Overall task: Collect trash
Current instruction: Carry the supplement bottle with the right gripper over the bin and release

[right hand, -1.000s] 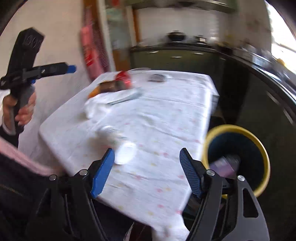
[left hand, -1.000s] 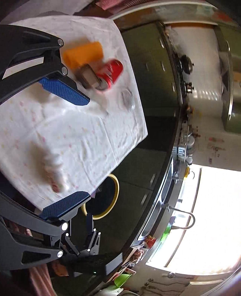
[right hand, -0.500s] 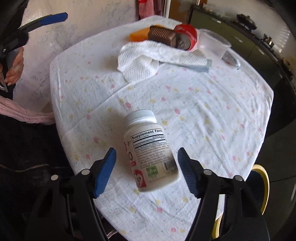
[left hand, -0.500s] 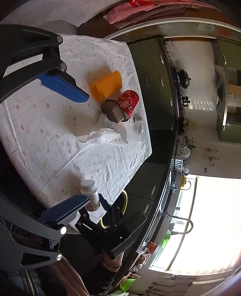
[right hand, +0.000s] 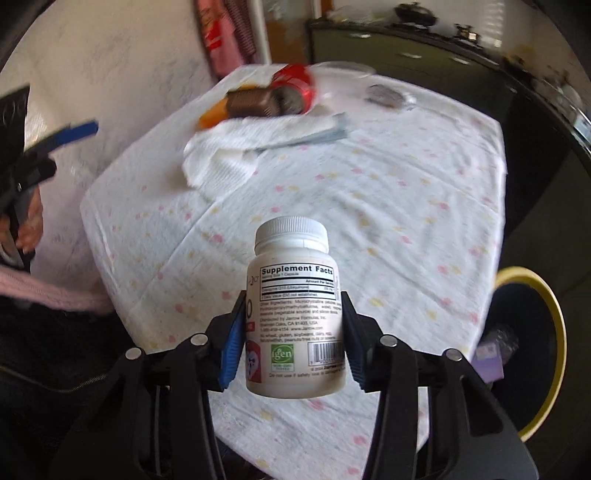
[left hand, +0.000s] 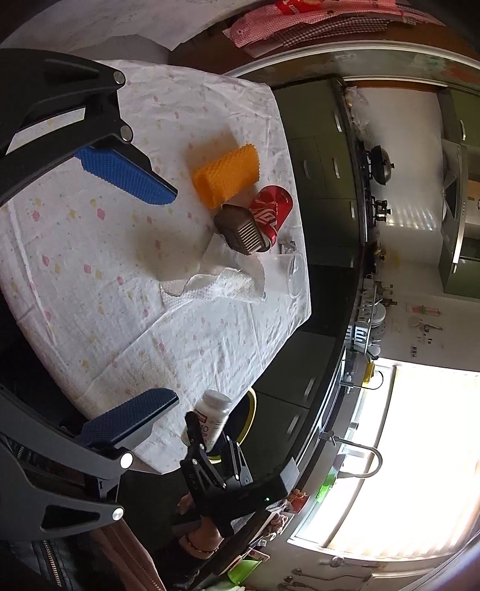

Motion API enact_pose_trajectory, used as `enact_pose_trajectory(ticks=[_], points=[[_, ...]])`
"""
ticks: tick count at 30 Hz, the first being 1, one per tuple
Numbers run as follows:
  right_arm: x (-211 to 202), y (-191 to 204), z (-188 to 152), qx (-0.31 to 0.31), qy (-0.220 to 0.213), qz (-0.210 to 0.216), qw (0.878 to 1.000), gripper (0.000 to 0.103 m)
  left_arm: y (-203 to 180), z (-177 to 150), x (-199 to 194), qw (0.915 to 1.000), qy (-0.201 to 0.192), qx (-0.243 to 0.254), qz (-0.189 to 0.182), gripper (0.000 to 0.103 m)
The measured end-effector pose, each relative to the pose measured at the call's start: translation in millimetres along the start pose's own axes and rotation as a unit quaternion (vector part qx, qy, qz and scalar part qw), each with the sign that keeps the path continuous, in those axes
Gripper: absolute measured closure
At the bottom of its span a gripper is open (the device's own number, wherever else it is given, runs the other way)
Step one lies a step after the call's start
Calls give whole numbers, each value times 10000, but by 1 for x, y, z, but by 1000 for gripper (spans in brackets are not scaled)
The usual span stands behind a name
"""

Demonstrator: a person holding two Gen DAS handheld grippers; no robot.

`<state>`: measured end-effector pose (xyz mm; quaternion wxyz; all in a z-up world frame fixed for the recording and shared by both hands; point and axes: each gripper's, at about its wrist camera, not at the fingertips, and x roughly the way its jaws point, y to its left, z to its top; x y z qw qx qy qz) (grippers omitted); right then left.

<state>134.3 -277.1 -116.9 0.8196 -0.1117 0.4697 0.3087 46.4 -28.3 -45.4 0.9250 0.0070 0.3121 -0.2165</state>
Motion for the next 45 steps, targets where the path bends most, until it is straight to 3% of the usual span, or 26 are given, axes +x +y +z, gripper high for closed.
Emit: enact_pose_trajectory(ticks=[4, 9, 16, 19, 20, 22, 26, 33, 39, 41, 45], points=[[-36, -48, -10, 871, -415, -690, 9929, 58, -5, 4, 3, 10000, 17, 49, -62, 5], [-50, -123, -33, 1956, -383, -1824, 9628, 58, -15, 4, 9, 9997, 61, 228, -57, 5], [-23, -202, -57, 2911, 17, -2302, 9286, 58, -21, -2, 12, 9995, 160, 260, -60, 5], [-17, -220, -63, 3148, -12, -2429, 9175, 57, -17, -4, 13, 9996, 202, 216, -50, 5], [-19, -223, -65, 3227, -77, -2493, 9131, 51, -15, -5, 13, 9996, 215, 185, -49, 5], [-24, -220, -66, 3319, -191, -2658, 9049, 49, -12, -6, 15, 9996, 252, 130, -71, 5], [-40, -196, -61, 3312, -551, -2435, 9099, 48, -6, -8, 20, 9994, 317, 91, -120, 5], [-52, -126, -47, 2979, -1159, -1805, 9302, 43, 2, 4, 50, 9984, 535, 114, -117, 5], [-54, -83, -30, 2590, -1389, -1657, 9414, 39, 6, 25, 108, 9948, 1011, -47, -130, 5], [-54, -72, -29, 2483, -1487, -1753, 9410, 37, 5, 28, 126, 9935, 1130, -109, -106, 9], [-54, -61, -37, 2487, -1707, -1828, 9357, 36, 6, 30, 166, 9882, 1476, -398, 82, 32]])
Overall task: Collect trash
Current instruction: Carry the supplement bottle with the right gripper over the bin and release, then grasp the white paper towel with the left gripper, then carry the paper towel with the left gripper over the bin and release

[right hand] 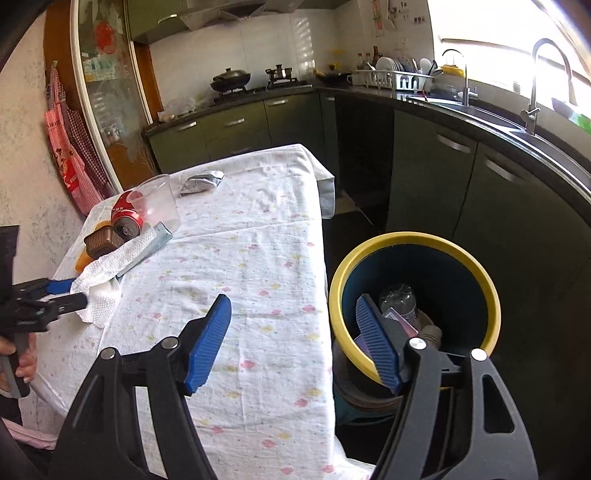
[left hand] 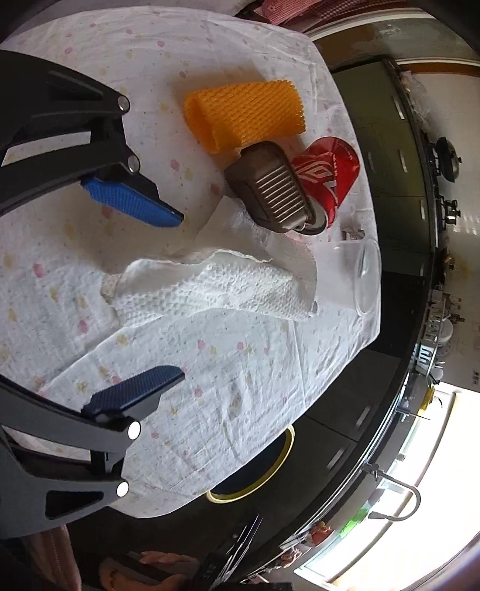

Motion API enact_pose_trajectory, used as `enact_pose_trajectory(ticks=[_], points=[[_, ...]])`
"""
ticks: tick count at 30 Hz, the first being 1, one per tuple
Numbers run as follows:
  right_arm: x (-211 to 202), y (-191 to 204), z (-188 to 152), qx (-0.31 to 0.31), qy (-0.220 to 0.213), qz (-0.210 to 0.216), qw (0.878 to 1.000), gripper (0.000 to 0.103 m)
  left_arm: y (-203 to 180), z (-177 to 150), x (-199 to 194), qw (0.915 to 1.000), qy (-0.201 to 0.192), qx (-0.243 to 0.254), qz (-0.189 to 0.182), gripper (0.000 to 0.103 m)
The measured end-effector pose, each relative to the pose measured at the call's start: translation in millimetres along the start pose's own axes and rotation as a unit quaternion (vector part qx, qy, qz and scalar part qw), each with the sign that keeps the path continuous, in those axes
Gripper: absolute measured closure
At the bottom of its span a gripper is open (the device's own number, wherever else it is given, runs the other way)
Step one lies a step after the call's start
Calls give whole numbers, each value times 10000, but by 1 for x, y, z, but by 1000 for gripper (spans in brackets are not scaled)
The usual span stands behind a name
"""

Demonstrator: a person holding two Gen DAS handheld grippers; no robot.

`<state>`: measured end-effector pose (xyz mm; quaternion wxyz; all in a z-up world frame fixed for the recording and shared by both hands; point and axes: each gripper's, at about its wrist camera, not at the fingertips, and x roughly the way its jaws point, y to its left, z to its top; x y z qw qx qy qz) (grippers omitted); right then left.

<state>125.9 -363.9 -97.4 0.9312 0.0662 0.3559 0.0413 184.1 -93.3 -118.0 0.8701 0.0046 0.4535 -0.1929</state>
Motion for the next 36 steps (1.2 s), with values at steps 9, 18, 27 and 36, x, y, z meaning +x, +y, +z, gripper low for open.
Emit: enact_pose_trajectory(ticks=[9, 18, 27, 36], points=[[4, -28, -20, 727, -7, 426, 9964, 36, 7, 2, 21, 9986, 165, -397, 295, 85], [-3, -35, -30, 907, -90, 522, 9945, 36, -2, 5, -41, 9971, -599, -271, 396, 97], [-30, -48, -32, 1024, -419, 364, 9932, 35, -58, 22, -117, 9900, -1339, 436, 11, 97], [-60, -97, -42, 1429, -792, -218, 9863, 35, -164, 62, -103, 9755, -1281, 1537, -910, 97]])
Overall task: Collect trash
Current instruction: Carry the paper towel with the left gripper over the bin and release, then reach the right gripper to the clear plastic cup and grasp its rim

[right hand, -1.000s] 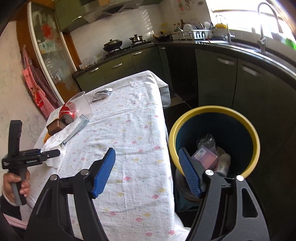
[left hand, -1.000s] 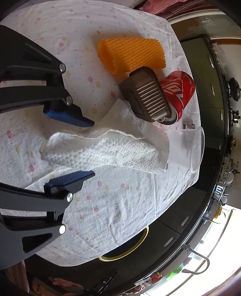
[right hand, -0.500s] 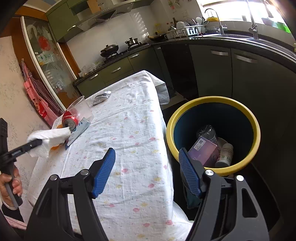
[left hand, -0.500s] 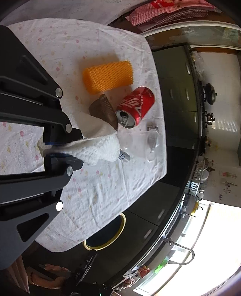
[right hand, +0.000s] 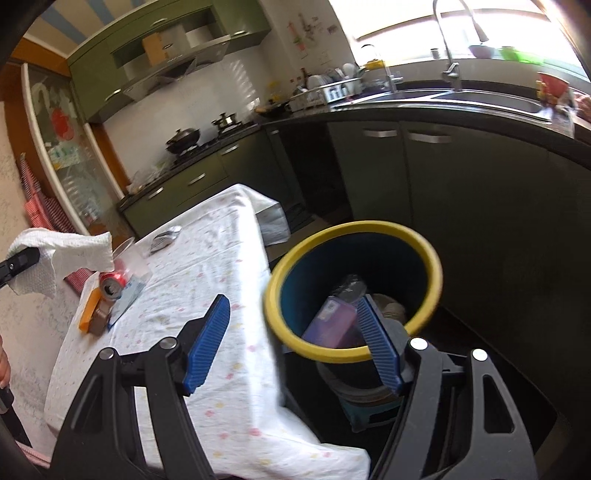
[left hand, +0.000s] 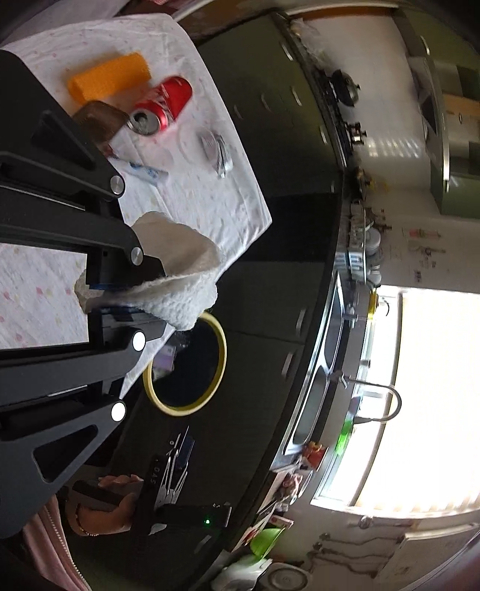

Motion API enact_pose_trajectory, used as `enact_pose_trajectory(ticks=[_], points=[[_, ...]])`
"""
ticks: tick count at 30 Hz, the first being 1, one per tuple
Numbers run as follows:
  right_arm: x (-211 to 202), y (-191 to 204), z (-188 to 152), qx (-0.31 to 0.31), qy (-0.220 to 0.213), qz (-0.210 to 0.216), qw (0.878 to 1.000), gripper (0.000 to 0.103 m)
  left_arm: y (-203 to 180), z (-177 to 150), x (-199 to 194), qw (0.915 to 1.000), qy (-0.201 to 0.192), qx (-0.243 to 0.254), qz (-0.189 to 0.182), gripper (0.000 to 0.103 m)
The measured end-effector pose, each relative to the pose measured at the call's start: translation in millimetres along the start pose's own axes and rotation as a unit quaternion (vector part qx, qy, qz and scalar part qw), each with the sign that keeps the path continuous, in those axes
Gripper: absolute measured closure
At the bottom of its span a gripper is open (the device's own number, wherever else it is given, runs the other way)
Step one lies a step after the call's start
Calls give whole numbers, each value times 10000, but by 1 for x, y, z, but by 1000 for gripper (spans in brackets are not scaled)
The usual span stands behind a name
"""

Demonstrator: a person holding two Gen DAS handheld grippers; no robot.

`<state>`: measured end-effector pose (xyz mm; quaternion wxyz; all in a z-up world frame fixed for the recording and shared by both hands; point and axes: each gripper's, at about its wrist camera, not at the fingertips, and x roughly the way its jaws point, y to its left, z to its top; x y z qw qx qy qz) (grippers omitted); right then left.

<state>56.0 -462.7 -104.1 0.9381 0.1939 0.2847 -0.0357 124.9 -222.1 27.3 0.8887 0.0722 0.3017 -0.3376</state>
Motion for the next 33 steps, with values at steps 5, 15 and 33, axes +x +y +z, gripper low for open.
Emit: enact_pose_trajectory(ticks=[5, 15, 33], points=[[-14, -39, 0, 303, -153, -402, 9986, 35, -48, 26, 65, 9960, 317, 350, -755, 97], [-21, -84, -9, 673, -130, -676, 9954, 35, -124, 39, 229, 9779, 1403, 672, -1397, 92], [-2, -73, -9, 569, 157, -565, 9967, 31, -64, 28, 151, 9928, 713, 171, -944, 14]])
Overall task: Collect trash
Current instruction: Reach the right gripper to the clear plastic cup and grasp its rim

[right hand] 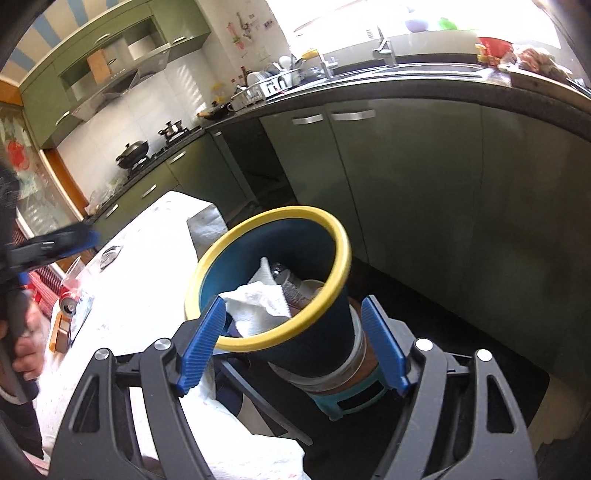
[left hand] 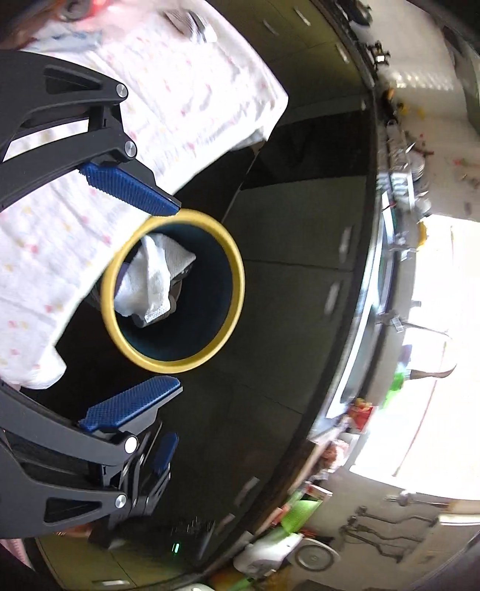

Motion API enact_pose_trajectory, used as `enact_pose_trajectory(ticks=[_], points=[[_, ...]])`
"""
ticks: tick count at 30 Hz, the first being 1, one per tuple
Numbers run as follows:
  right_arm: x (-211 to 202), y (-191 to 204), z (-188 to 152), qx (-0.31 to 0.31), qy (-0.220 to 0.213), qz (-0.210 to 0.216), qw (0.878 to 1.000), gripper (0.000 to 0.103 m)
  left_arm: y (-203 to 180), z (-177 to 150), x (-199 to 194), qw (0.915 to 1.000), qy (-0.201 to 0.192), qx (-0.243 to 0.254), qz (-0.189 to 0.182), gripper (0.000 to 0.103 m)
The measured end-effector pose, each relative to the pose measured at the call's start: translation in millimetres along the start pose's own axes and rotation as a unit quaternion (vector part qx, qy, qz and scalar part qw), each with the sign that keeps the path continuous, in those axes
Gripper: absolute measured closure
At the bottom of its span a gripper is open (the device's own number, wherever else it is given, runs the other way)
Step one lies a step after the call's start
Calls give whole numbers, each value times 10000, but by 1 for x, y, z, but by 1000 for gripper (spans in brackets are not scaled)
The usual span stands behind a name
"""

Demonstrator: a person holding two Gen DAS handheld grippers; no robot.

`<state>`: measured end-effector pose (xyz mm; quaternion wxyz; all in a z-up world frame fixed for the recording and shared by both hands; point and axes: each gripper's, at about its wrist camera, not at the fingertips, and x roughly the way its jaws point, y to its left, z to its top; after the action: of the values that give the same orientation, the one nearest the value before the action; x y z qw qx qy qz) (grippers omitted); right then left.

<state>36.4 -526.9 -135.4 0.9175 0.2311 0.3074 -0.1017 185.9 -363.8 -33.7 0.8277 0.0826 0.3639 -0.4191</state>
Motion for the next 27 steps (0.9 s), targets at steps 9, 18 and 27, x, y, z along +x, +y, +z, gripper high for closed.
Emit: enact_pose_trajectory(ticks=[9, 18, 27], points=[[27, 107, 9, -1387, 527, 1069, 9831, 30, 54, -81, -142, 9943, -627, -358, 784, 8], [77, 265, -8, -2834, 1530, 2277, 9189, 30, 127, -181, -247, 9706, -845, -1070, 1982, 7], [123, 371, 0, -3310, 1538, 1909, 9112, 34, 143, -220, -257, 9655, -810, -993, 2267, 7]])
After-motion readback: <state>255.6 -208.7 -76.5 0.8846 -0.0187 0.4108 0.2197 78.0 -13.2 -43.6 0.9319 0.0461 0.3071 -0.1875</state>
